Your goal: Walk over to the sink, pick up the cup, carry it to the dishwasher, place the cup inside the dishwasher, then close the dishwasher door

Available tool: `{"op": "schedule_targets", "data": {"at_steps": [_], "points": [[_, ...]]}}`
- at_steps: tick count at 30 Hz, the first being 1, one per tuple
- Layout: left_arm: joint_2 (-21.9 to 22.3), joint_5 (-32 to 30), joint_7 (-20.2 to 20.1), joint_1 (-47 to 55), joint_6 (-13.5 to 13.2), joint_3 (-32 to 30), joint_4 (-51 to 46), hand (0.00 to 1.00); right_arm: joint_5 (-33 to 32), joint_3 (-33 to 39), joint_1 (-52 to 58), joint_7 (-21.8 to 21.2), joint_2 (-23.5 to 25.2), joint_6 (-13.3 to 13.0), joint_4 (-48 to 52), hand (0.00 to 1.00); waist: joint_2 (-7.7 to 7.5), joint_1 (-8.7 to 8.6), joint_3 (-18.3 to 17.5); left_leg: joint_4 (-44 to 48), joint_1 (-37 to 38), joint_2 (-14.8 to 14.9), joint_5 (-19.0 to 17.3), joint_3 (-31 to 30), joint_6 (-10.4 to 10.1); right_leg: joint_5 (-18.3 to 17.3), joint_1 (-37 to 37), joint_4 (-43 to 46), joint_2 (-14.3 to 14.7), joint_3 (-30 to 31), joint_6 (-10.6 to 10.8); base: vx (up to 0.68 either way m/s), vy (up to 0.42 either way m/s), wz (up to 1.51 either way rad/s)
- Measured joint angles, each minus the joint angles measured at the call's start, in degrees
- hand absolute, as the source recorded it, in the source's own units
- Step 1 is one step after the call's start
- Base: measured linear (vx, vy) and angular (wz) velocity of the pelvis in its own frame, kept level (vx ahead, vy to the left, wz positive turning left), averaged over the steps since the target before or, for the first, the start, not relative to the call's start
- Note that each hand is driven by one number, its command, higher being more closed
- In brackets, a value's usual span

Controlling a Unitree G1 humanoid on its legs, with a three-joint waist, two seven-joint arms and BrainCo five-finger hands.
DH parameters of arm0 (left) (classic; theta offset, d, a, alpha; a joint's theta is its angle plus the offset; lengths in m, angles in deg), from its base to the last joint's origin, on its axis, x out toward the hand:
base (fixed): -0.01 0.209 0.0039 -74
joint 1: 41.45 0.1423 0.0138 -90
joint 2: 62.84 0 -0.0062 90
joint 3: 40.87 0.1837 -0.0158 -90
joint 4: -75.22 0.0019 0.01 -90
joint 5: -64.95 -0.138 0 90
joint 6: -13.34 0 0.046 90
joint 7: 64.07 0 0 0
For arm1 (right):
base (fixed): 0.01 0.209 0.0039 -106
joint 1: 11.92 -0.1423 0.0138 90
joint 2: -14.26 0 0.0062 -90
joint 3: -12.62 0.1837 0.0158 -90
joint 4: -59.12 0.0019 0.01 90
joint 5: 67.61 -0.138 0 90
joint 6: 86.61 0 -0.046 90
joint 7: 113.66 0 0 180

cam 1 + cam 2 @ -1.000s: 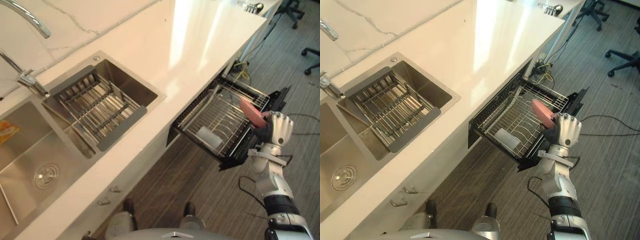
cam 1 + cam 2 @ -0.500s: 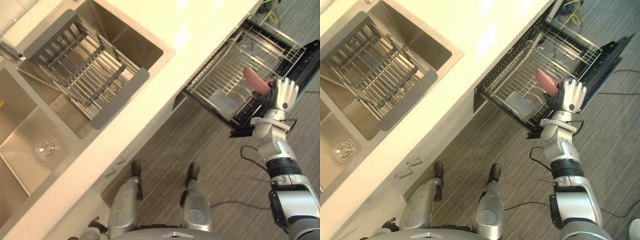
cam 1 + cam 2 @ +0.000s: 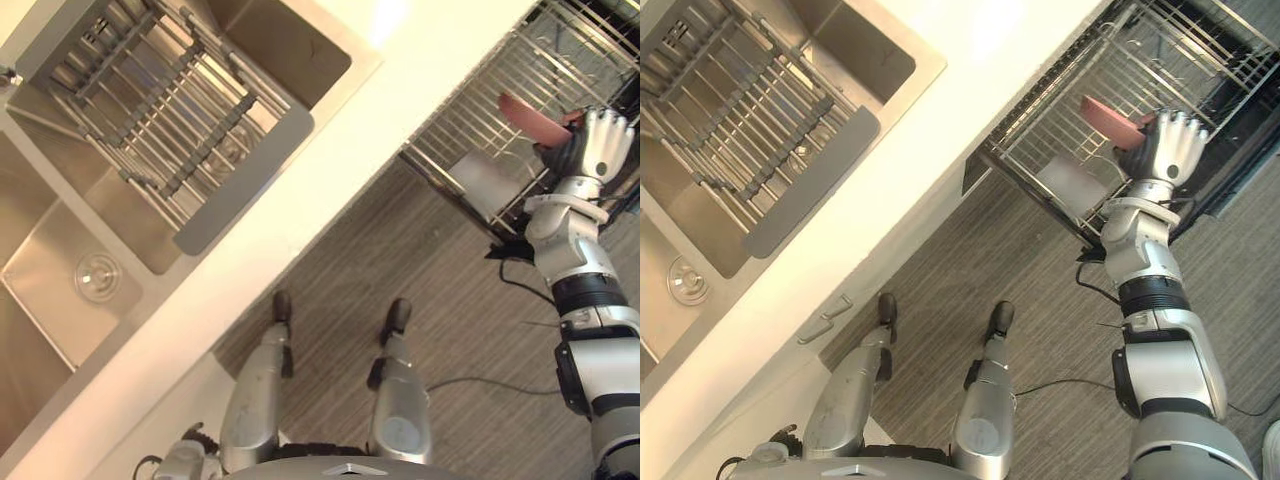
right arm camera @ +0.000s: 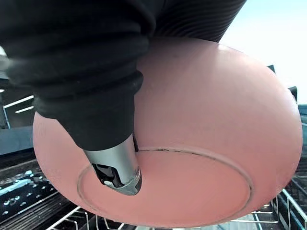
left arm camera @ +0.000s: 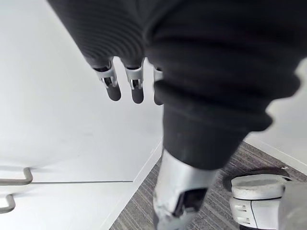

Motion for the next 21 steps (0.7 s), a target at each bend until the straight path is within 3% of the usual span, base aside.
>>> {"op": "schedule_targets", "data": {"at_steps": [3,6,11,12,17,21], "points": [[0.0,0.1,0.0,-0.1,-0.5,0.5,0.0,0.0,2.0,-0.4,-1.3,1.2,0.0,1.2,0.1,1.0,0.27,0.11,0.1,-0.1,-0.4,0.0,0.2,-0.1,0.0,0.0,-0.6,0.2,0.0,0.1,0.0,0.0,0.0,0.0],[0.0,0.1,0.0,-0.1,-0.6,1.9,0.0,0.0,-1.2,-0.4,-1.3,3.0,0.0,3.3,0.1,1.0,0.41,0.07,0.2,-0.9,-0.5,0.0,0.8,-0.3,-0.1,0.0,-0.9,0.3,0.0,0.0,0.0,-0.01,-0.004,0.02],[0.0,0.2,0.0,-0.1,-0.7,2.2,0.0,0.0,-7.8,1.1,0.6,5.0,0.1,3.1,0.1,1.0,0.42,-0.16,0.2,-2.1,-0.5,-0.1,1.6,-0.6,0.0,0.0,-1.5,0.5,0.0,0.0,-0.1,0.0,-0.005,0.02],[0.0,0.2,0.0,-0.1,-0.8,2.4,0.0,0.0,-9.5,1.5,0.8,4.7,0.1,3.2,0.1,0.0,0.42,-0.31,0.2,-2.1,-0.5,-0.1,1.7,-0.6,0.0,0.0,-1.6,0.6,0.0,0.0,-0.1,0.0,0.0,0.0],[0.0,0.2,0.0,-0.2,-0.8,2.5,0.0,0.0,-12.3,4.9,1.0,-0.5,0.6,4.0,0.3,0.0,0.46,-0.53,0.2,-4.6,0.6,-0.1,3.2,-0.6,-0.1,-0.1,-2.1,1.3,-0.1,0.3,-0.3,-0.01,-0.005,-0.01],[0.1,0.2,0.0,-0.2,-0.8,2.5,0.0,0.0,-16.5,5.3,2.9,-9.4,0.8,9.0,0.3,0.0,0.46,-0.4,0.2,-7.6,2.5,-0.1,4.8,-0.4,-0.2,-0.2,-1.8,1.5,-0.1,0.5,-0.3,-0.01,-0.008,-0.02]]}}
